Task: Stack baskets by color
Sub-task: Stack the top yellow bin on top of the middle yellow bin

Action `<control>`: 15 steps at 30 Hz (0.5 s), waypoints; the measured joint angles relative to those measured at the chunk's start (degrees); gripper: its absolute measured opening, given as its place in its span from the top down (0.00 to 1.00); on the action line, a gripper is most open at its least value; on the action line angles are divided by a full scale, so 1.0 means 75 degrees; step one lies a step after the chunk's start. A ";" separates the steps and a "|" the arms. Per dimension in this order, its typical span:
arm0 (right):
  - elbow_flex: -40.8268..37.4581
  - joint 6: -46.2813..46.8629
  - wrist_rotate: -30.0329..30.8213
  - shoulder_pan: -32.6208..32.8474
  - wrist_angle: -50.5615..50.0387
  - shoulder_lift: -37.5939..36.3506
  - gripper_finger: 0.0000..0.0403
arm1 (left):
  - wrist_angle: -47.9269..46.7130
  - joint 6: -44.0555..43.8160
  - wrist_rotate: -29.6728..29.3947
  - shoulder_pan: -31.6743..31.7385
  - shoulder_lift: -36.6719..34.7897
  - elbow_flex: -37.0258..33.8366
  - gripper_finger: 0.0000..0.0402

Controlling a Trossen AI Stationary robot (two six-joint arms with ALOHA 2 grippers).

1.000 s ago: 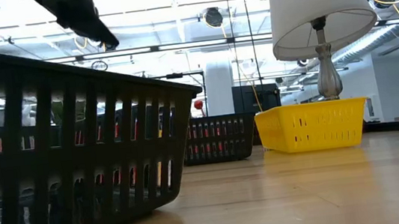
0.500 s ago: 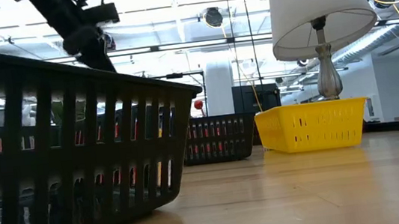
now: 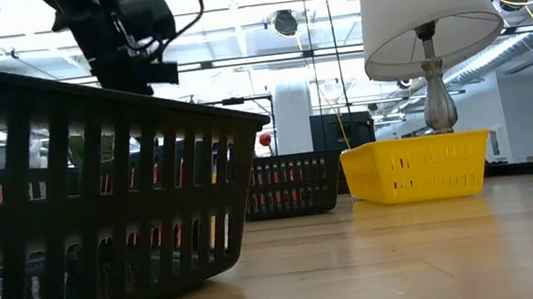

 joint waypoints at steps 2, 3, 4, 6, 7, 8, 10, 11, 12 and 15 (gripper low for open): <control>0.0000 -0.0038 -0.0001 0.0000 -0.0008 0.0000 1.00 | 0.0112 0.0107 0.0025 0.0050 0.0123 0.0000 0.41; 0.0000 -0.0089 -0.0002 0.0000 -0.0031 -0.0003 1.00 | 0.0198 0.0183 0.0035 0.0068 0.0188 0.0000 0.37; 0.0000 -0.0107 -0.0002 0.0000 -0.0060 -0.0003 1.00 | 0.0272 0.0273 0.0042 0.0090 0.0261 0.0000 0.34; 0.0000 -0.0116 -0.0002 0.0000 -0.0098 0.0000 1.00 | 0.0345 0.0464 0.0049 0.0114 0.0417 0.0000 0.29; 0.0000 -0.0117 -0.0002 0.0000 -0.0129 0.0000 1.00 | 0.0347 0.0528 0.0051 0.0137 0.0492 0.0000 0.28; 0.0000 -0.0117 -0.0002 0.0000 -0.0149 -0.0002 1.00 | 0.0354 0.0546 0.0053 0.0163 0.0573 0.0000 0.27; 0.0000 -0.0117 -0.0002 0.0000 -0.0215 -0.0001 1.00 | 0.0363 0.0572 0.0059 0.0248 0.0734 0.0000 0.27; 0.0000 -0.0118 -0.0002 0.0000 -0.0234 0.0000 1.00 | 0.0366 0.0625 0.0059 0.0312 0.0818 -0.0003 0.28; 0.0000 -0.0117 0.0001 0.0000 -0.0244 0.0000 1.00 | 0.0389 0.0679 0.0060 0.0358 0.0894 -0.0003 0.29; 0.0000 -0.0119 0.0003 0.0000 -0.0312 0.0000 1.00 | 0.0478 0.0782 0.0065 0.0473 0.1100 -0.0003 0.34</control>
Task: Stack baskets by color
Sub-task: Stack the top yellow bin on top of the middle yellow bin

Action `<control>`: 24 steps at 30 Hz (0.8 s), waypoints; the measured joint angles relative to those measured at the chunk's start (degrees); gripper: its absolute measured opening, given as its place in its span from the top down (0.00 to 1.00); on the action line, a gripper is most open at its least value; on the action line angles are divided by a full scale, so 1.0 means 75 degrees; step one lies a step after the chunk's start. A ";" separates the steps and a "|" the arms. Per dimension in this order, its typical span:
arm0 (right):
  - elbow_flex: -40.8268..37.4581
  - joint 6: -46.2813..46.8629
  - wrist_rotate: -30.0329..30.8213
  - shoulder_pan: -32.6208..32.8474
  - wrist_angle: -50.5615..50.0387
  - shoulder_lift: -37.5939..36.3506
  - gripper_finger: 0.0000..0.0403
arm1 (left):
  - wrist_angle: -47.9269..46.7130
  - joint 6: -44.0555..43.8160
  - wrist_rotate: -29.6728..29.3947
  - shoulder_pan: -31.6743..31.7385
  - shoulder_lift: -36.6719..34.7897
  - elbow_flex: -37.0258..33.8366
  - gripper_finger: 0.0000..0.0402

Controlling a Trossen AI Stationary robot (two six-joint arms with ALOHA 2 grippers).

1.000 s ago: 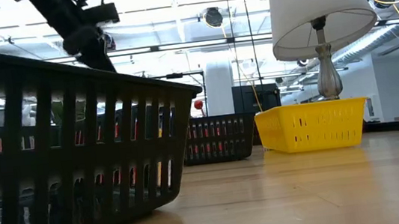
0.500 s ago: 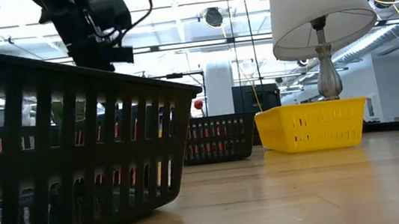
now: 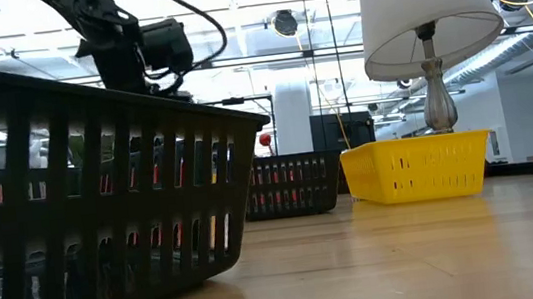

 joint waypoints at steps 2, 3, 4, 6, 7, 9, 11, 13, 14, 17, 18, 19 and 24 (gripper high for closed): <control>0.0000 0.0000 0.0000 0.0000 0.0000 0.0000 1.00 | 0.0172 0.0075 0.0021 0.0047 0.0125 0.0000 0.37; 0.0000 0.0000 0.0000 0.0000 0.0003 0.0000 1.00 | 0.0241 0.0106 0.0103 0.0082 0.0168 0.0000 0.38; 0.0000 -0.0001 0.0001 0.0000 0.0003 0.0000 1.00 | 0.0252 0.0149 0.0177 0.0102 0.0199 -0.0002 0.40; 0.0000 -0.0024 0.0001 0.0000 0.0003 0.0000 1.00 | 0.0315 0.0182 0.0186 0.0132 0.0256 -0.0002 0.42; 0.0000 -0.0038 0.0002 0.0000 0.0003 0.0000 1.00 | 0.0349 0.0192 0.0187 0.0149 0.0301 0.0000 0.43; 0.0000 -0.0055 0.0005 0.0000 0.0006 0.0000 1.00 | 0.0271 0.0243 0.0216 0.0219 0.0339 -0.0009 0.45; 0.0000 -0.0058 0.0007 0.0000 0.0006 0.0000 1.00 | 0.0350 0.0313 0.0316 0.0276 0.0399 0.0001 0.48; 0.0000 -0.0058 0.0007 0.0000 0.0006 0.0000 1.00 | 0.0373 0.0423 0.0565 0.0352 0.0472 0.0000 0.51; 0.0000 -0.0056 0.0007 0.0000 0.0006 0.0000 1.00 | 0.0310 0.0456 0.0623 0.0382 0.0473 -0.0012 0.53; 0.0000 -0.0056 0.0007 0.0003 -0.0017 -0.0002 1.00 | 0.0467 0.0616 0.0750 0.0411 0.0531 0.0011 0.59; 0.0000 -0.0055 0.0006 0.0006 -0.0020 -0.0002 1.00 | 0.0413 0.0658 0.0776 0.0416 0.0548 0.0002 0.62; 0.0000 -0.0029 0.0006 0.0003 -0.0023 -0.0002 1.00 | 0.0354 0.0737 0.0788 0.0413 0.0545 -0.0011 0.65; 0.0000 -0.0006 0.0005 0.0003 -0.0032 -0.0002 1.00 | 0.0412 0.1070 0.0799 0.0350 0.0595 -0.0003 0.82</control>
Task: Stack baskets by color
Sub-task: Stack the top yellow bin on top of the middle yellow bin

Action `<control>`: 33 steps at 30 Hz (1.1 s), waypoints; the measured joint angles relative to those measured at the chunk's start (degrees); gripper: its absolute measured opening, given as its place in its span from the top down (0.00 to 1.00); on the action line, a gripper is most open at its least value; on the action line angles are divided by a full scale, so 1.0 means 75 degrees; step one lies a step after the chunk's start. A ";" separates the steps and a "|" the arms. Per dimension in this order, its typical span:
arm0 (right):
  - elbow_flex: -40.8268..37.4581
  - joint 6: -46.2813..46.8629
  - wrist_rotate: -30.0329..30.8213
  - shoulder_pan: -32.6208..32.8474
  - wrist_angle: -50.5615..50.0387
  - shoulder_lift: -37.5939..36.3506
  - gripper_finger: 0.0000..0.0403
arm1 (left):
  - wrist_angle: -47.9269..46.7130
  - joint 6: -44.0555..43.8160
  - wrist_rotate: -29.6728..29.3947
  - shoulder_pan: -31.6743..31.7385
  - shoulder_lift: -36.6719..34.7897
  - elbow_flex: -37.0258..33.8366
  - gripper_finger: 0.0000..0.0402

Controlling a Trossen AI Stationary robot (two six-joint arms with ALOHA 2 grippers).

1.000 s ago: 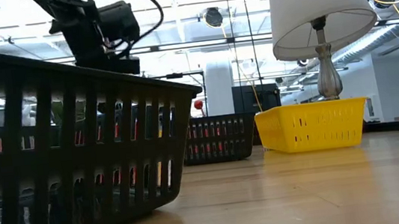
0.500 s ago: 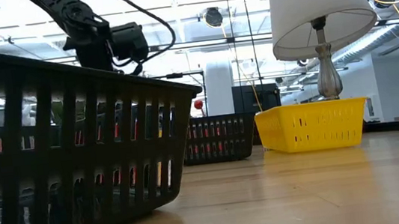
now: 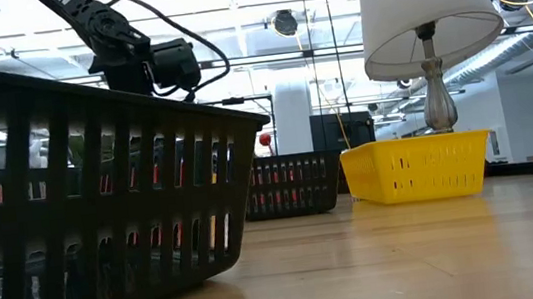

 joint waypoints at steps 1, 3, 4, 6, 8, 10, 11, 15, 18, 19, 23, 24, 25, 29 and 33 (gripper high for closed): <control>0.0000 -0.0003 0.0002 0.0000 0.0000 0.0000 1.00 | 0.0026 0.0061 0.0003 -0.0025 -0.0004 0.0001 0.87; 0.0000 -0.0027 0.0002 0.0000 0.0000 0.0000 1.00 | -0.0017 0.0173 0.0001 -0.0087 -0.0050 0.0003 0.95; 0.0000 -0.0039 0.0004 0.0000 0.0000 0.0000 1.00 | -0.0055 0.0229 0.0000 -0.0116 -0.0100 0.0000 0.97; 0.0000 -0.0051 0.0007 0.0000 0.0000 0.0000 1.00 | -0.0050 0.0239 -0.0006 -0.0199 -0.0215 0.0003 0.97; 0.0000 -0.0106 0.0009 0.0000 0.0002 0.0000 1.00 | -0.0136 0.0234 -0.0082 -0.0298 -0.0383 0.0003 0.95; 0.0000 -0.0181 0.0010 0.0000 0.0048 0.0000 1.00 | -0.0261 0.0229 -0.0210 -0.0437 -0.0633 0.0003 0.95; 0.0000 -0.0194 0.0012 0.0000 0.0076 0.0000 1.00 | -0.0320 0.0221 -0.0300 -0.0520 -0.0764 0.0006 0.95; 0.0000 -0.0195 0.0013 0.0000 0.0162 0.0000 1.00 | -0.0509 0.0215 -0.0527 -0.0866 -0.1341 0.0006 0.98; 0.0000 -0.0195 0.0018 0.0000 0.0227 0.0000 1.00 | -0.0545 0.0233 -0.0557 -0.1193 -0.1765 0.0009 0.95; 0.0000 -0.0195 0.0034 0.0000 0.0262 0.0000 1.00 | -0.0557 0.0253 -0.0554 -0.1315 -0.1899 0.0009 0.95; 0.0000 -0.0195 0.0045 0.0000 0.0361 0.0003 1.00 | -0.0562 0.0560 -0.0526 -0.1875 -0.2378 0.0020 0.98; 0.0000 -0.0195 0.0045 0.0000 0.0376 0.0003 1.00 | -0.0564 0.0682 -0.0482 -0.2031 -0.2482 0.0020 0.98; 0.0000 -0.0195 0.0045 0.0000 0.0399 0.0003 1.00 | -0.0539 0.0805 -0.0476 -0.2195 -0.2562 0.0020 0.98; 0.0000 -0.0232 0.0045 0.0104 0.0423 0.0044 1.00 | -0.0389 0.1340 -0.0466 -0.2859 -0.2780 0.0023 0.95; 0.0249 -0.0497 0.0046 0.0422 0.0388 0.0353 1.00 | -0.0160 0.2152 -0.0413 -0.3417 -0.2769 0.0023 0.97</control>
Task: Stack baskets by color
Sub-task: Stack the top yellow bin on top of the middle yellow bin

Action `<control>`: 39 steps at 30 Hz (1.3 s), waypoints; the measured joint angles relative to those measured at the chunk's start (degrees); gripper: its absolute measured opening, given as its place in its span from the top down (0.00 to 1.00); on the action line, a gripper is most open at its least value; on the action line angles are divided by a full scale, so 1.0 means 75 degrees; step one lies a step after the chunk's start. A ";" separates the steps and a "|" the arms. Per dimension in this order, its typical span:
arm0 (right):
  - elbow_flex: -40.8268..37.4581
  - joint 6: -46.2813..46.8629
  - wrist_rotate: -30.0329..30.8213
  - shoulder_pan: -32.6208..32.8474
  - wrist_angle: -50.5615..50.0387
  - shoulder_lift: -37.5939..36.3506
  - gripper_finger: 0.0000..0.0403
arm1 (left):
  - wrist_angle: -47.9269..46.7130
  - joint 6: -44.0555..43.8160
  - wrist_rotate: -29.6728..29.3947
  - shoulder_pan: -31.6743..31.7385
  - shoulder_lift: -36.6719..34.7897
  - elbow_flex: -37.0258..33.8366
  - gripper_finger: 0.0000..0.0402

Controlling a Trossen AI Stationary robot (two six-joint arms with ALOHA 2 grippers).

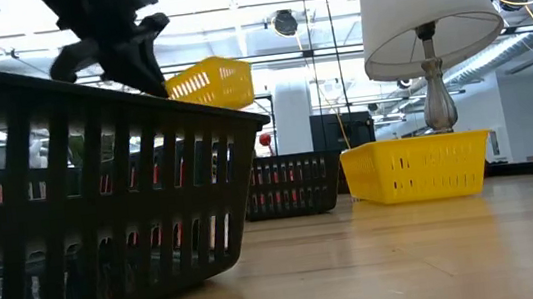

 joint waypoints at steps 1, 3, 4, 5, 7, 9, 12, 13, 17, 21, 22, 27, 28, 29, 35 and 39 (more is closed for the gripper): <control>0.0151 -0.0083 0.0002 0.0112 -0.0034 0.0137 1.00 | 0.0028 0.0204 0.0055 -0.0101 -0.0002 0.0000 0.98; 0.0513 -0.0253 0.0034 0.0368 -0.0229 0.0485 1.00 | 0.0135 0.0459 0.0234 -0.0219 -0.0009 0.0000 0.98; 0.0758 -0.0320 0.0180 0.0510 -0.0357 0.0712 1.00 | 0.0195 0.0501 0.0287 -0.0255 -0.0007 0.0000 0.97; 0.1016 -0.0372 0.0389 0.0648 -0.0598 0.0961 1.00 | 0.0295 0.0536 0.0320 -0.0291 -0.0003 0.0000 0.96; 0.1576 -0.0461 0.0874 0.0915 -0.1278 0.1532 1.00 | 0.0571 0.0605 0.0341 -0.0346 -0.0006 0.0000 0.94; 0.2196 -0.0521 0.1328 0.1112 -0.1756 0.2146 0.99 | 0.0723 0.0735 0.0346 -0.0403 -0.0006 0.0000 0.94; 0.3024 -0.0532 0.1742 0.1309 -0.2334 0.2971 0.96 | 0.0806 0.0871 0.0486 -0.0439 -0.0006 0.0000 0.97; 0.3253 -0.0532 0.1777 0.1345 -0.2413 0.3201 0.95 | 0.0803 0.0876 0.0592 -0.0439 -0.0006 0.0000 0.98; 0.4010 -0.0558 0.1782 0.1387 -0.2781 0.3893 0.89 | 0.0798 0.0803 0.0711 -0.0464 -0.0005 0.0000 0.95; 0.4528 -0.0651 0.1785 0.1387 -0.3157 0.4404 0.82 | 0.0797 0.0928 0.0719 -0.0565 -0.0005 0.0000 0.95; 0.4621 -0.0704 0.1788 0.1393 -0.3266 0.4506 0.80 | 0.0798 0.0988 0.0747 -0.0597 -0.0005 0.0000 0.96; 0.4930 -0.0978 0.2016 0.1387 -0.3597 0.4858 0.73 | 0.0814 0.1159 0.0734 -0.0747 -0.0003 0.0000 0.97; 0.4935 -0.1055 0.2179 0.1387 -0.3592 0.4900 0.72 | 0.0813 0.1169 0.0707 -0.0789 -0.0003 0.0000 0.96; 0.4939 -0.1114 0.2205 0.1380 -0.3573 0.4934 0.70 | 0.0813 0.1192 0.0696 -0.0814 -0.0003 0.0000 0.95; 0.4939 -0.1290 0.2198 0.1349 -0.3593 0.4999 0.65 | 0.0913 0.1603 0.0616 -0.1004 0.0020 0.0000 0.98; 0.4947 -0.1433 0.2176 0.1358 -0.3700 0.5213 0.63 | 0.1442 0.2070 0.0588 -0.1069 0.0132 0.0000 0.95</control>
